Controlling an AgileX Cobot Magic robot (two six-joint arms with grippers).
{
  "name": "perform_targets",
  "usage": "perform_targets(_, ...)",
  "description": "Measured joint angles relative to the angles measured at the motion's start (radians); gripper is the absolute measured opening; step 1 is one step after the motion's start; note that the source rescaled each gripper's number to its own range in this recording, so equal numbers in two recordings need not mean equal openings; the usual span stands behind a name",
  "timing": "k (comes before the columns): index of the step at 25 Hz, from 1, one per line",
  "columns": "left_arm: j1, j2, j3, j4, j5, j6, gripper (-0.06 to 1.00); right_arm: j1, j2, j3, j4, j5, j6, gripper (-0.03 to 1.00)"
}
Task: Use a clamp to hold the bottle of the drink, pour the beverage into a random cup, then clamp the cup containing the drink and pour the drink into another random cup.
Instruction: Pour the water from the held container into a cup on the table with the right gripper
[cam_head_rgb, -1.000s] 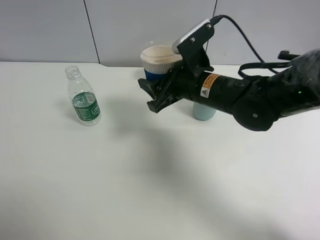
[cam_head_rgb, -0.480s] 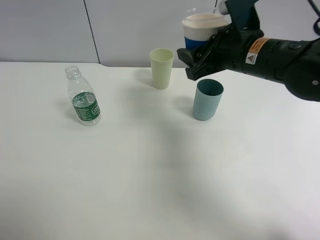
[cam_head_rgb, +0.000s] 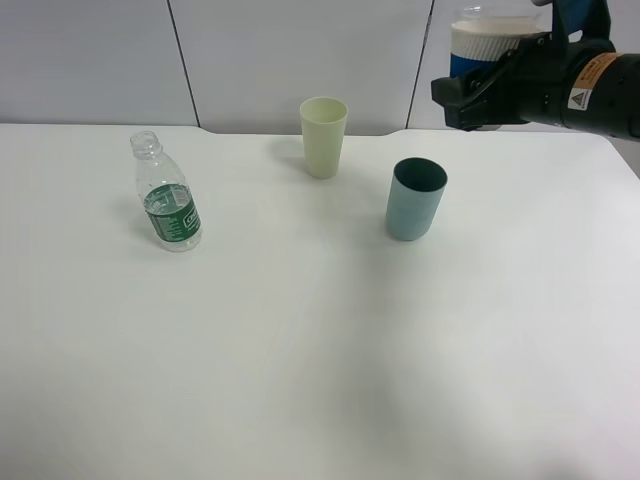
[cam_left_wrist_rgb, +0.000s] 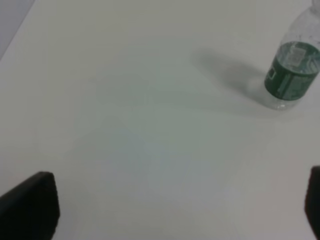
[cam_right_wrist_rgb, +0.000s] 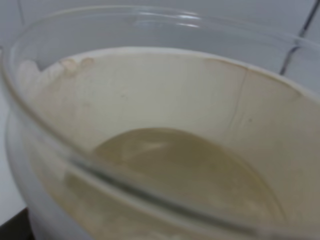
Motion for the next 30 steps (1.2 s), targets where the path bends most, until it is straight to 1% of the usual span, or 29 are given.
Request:
perform_targets(3, 0.000, 0.000, 0.000, 0.000, 0.000, 0.000, 1.00, -0.043, 0.000, -0.008, -0.049, 0.010, 0.018, 0.01)
perform_targets(4, 0.000, 0.000, 0.000, 0.000, 0.000, 0.000, 1.00, -0.061, 0.009, -0.030, -0.092, 0.041, 0.038, 0.01)
perform_targets(9, 0.000, 0.000, 0.000, 0.000, 0.000, 0.000, 1.00, -0.067, 0.072, -0.131, -0.226, 0.137, 0.152, 0.01)
perform_targets(12, 0.000, 0.000, 0.000, 0.000, 0.000, 0.000, 1.00, -0.067, 0.120, -0.185, -0.282, 0.157, 0.203, 0.01)
perform_targets(15, 0.000, 0.000, 0.000, 0.000, 0.000, 0.000, 1.00, -0.066, 0.173, -0.231, -0.321, 0.163, 0.221, 0.01)
perform_targets(19, 0.000, 0.000, 0.000, 0.000, 0.000, 0.000, 1.00, -0.044, 0.249, -0.300, -0.398, 0.187, 0.229, 0.01)
perform_targets(22, 0.000, 0.000, 0.000, 0.000, 0.000, 0.000, 1.00, -0.015, 0.308, -0.361, -0.463, 0.240, 0.235, 0.01)
perform_targets(24, 0.000, 0.000, 0.000, 0.000, 0.000, 0.000, 1.00, 0.006, 0.341, -0.401, -0.495, 0.295, 0.236, 0.01)
perform_targets(26, 0.000, 0.000, 0.000, 0.000, 0.000, 0.000, 1.00, 0.027, 0.371, -0.440, -0.514, 0.334, 0.236, 0.01)
perform_targets(30, 0.000, 0.000, 0.000, 0.000, 0.000, 0.000, 1.00, 0.062, 0.420, -0.495, -0.533, 0.356, 0.231, 0.01)
